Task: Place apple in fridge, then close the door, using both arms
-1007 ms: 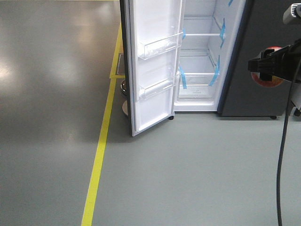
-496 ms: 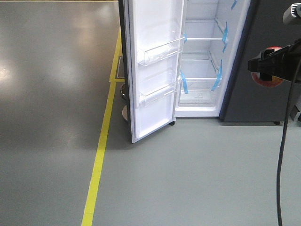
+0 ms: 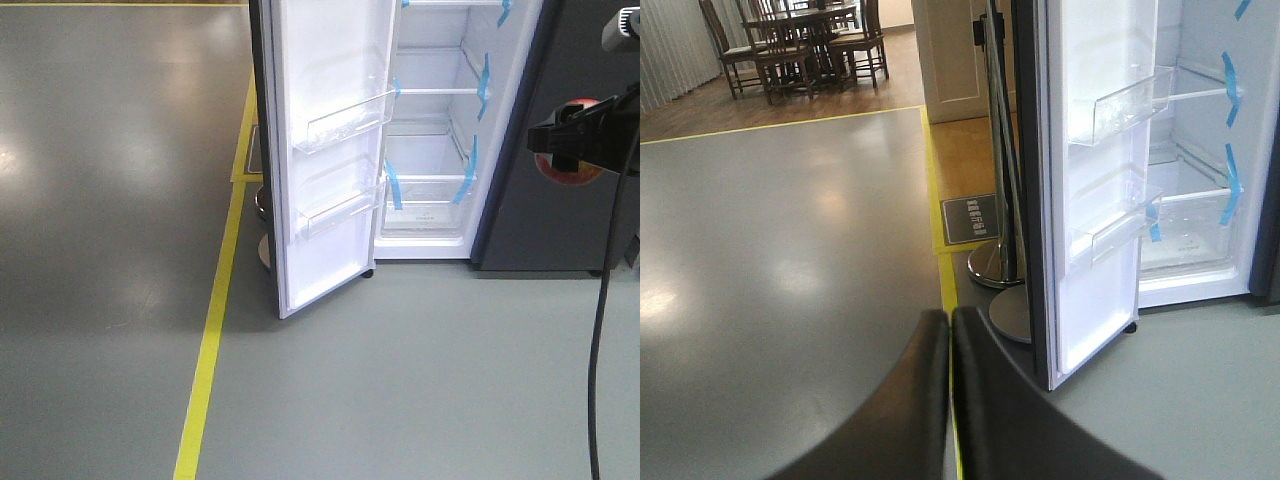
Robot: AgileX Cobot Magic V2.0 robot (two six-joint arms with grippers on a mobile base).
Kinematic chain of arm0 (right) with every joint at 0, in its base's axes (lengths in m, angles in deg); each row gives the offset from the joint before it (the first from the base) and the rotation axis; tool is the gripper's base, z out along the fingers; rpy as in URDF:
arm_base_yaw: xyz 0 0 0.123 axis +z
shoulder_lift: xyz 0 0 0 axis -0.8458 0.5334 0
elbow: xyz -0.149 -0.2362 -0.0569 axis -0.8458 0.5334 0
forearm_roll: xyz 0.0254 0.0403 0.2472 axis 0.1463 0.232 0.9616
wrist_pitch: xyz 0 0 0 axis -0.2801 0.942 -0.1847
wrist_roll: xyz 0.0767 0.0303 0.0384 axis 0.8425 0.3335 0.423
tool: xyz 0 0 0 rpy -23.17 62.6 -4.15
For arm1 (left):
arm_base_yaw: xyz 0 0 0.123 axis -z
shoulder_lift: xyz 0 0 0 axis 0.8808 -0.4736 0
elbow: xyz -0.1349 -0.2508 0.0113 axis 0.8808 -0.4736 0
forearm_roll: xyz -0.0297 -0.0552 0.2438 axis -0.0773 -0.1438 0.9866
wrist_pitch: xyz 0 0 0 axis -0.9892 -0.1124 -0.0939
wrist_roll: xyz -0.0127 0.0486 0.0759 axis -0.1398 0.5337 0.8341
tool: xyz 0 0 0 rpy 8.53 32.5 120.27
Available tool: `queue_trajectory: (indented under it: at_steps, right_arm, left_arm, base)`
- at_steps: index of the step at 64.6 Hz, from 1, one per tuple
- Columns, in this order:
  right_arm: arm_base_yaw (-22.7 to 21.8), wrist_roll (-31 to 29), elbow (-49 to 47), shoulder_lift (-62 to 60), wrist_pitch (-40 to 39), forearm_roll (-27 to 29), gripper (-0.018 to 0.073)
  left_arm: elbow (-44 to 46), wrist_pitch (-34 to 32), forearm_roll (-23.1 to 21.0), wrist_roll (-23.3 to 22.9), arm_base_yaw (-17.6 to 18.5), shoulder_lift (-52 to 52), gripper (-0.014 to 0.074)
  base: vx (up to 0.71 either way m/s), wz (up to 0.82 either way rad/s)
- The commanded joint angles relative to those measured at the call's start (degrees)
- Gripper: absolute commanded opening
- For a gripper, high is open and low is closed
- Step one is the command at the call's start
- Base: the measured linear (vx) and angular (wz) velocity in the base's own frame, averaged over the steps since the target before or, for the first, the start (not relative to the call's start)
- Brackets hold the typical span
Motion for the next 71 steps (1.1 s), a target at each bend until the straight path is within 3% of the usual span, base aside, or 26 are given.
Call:
queue_trajectory:
  at_steps: [1,71]
  right_arm:
    - [-0.1,-0.6,-1.9,-1.9,-4.1,0.3,0.0116]
    - [-0.1,-0.6,-1.9,-1.9,-4.2,0.3,0.0116]
  left_arm:
    - [-1.6,-4.5,0.0,-0.1,0.2,0.8,-0.0006]
    - [-1.6,-4.5,0.0,-0.1,0.2,0.8,-0.0006]
  base:
    - [0.11,0.0]
    - [0.09,0.0]
